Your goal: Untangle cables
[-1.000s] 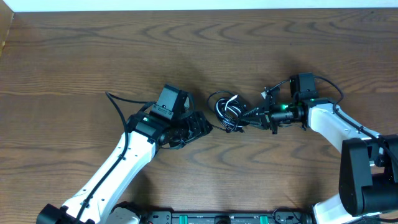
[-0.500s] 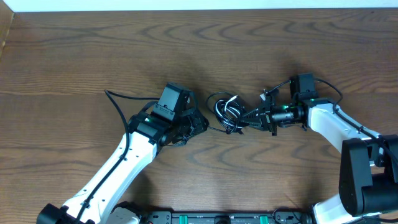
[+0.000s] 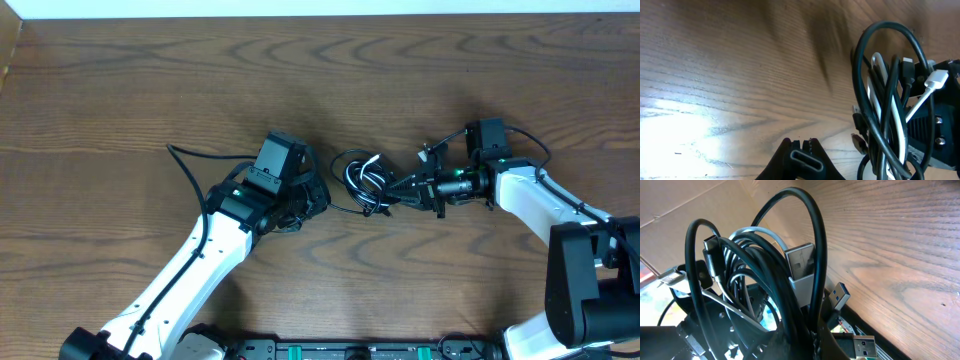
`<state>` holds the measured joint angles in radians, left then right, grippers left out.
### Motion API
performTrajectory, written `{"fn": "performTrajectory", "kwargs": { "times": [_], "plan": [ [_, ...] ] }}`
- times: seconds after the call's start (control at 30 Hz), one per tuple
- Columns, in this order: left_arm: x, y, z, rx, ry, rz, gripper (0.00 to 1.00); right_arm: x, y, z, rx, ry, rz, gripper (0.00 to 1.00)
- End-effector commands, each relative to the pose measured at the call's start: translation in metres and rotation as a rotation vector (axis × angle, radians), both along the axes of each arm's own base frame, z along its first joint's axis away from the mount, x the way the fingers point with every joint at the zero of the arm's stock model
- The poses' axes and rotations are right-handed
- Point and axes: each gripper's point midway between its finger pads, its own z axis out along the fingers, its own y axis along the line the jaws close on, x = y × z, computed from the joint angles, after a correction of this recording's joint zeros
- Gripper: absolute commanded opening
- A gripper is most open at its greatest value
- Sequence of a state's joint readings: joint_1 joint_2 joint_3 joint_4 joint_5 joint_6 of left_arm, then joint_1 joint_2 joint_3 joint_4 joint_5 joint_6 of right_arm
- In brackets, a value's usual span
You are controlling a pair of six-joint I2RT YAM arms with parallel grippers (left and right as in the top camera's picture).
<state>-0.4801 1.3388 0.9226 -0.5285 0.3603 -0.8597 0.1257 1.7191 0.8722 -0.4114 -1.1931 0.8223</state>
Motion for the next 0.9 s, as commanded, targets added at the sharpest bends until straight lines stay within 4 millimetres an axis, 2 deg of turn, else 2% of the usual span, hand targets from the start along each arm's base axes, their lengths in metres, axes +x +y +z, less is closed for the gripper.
{"fn": "performTrajectory", "kwargs": {
  "times": [0.0,0.27,0.5,0.63,0.87],
  "plan": [
    [0.003,-0.009,0.01,-0.028,-0.005,0.03,0.08,-0.006,0.006,0.015,0.055,-0.012,0.026,0.01],
    [-0.002,-0.049,0.026,-0.096,-0.086,-0.059,0.08,-0.008,0.008,0.015,0.054,-0.012,0.036,0.01],
    [-0.019,-0.067,0.026,-0.12,-0.049,-0.076,0.08,-0.007,0.008,0.013,0.044,-0.014,0.032,0.01],
    [-0.023,-0.071,0.025,-0.106,-0.058,-0.089,0.08,-0.007,0.008,0.013,0.042,-0.014,0.032,0.01],
    [-0.016,-0.064,0.02,-0.043,-0.1,-0.048,0.08,-0.007,0.007,0.012,0.037,-0.015,0.03,0.01]
  ]
}}
